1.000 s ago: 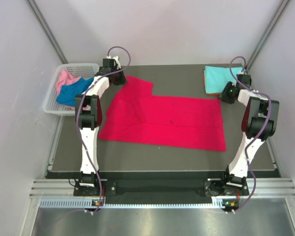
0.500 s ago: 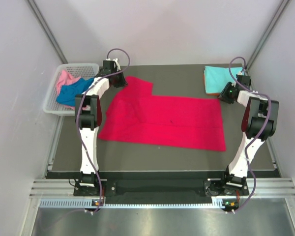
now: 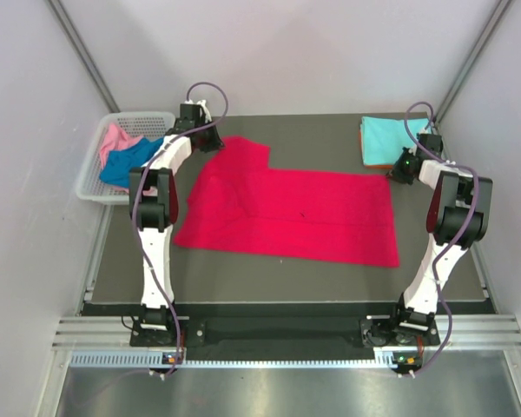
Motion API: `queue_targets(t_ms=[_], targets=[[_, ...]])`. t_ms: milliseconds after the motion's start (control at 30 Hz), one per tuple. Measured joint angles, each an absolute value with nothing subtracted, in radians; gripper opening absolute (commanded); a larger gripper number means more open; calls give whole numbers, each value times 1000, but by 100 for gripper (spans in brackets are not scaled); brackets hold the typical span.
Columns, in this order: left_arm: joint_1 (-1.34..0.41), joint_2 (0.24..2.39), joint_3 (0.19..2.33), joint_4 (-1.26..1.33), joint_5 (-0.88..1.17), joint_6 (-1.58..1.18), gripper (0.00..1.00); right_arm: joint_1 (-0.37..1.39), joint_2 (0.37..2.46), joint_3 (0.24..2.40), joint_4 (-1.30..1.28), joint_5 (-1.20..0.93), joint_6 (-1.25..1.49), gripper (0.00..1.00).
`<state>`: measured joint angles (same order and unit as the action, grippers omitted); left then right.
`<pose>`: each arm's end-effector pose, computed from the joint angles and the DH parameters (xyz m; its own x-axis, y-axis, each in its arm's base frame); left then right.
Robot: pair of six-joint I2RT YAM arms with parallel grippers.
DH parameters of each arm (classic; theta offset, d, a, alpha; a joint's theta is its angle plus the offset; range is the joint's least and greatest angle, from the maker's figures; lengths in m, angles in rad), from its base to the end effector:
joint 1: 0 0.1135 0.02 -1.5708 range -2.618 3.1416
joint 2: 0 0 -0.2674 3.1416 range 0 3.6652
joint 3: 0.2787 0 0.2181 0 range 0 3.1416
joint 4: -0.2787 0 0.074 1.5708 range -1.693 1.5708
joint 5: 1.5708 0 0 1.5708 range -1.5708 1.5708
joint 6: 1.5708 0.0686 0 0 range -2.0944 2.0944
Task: Fold and stack the t-shirts
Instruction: Fold the tshirt
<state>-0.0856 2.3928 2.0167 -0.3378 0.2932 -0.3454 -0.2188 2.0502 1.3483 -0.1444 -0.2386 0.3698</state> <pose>0.5348 -0.0658 0.1829 -0.7153 -0.2639 -0.6471 0.0609 0.8989 -0.4340 0.4286 -0.0787 0.1559 -0.6606 0.5067 -0.5540 0.3183 0.8573 0.4046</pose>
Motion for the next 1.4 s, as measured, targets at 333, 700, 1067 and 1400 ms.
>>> queue_targets(t_ms=[333,700,1067,1400], targets=[[-83,2318,1960,-355,251,-337,0,-219,2047,1346,-141,-238,359,0],[-60,2167,1812,-336,248,-337,0,-219,1908,1181,-64,-229,372,0],[-54,2014,1615,-260,279,-342,0,-219,1790,1069,25,-198,404,0],[-54,1848,1472,-286,278,-341,0,-219,1649,921,37,-149,411,0]])
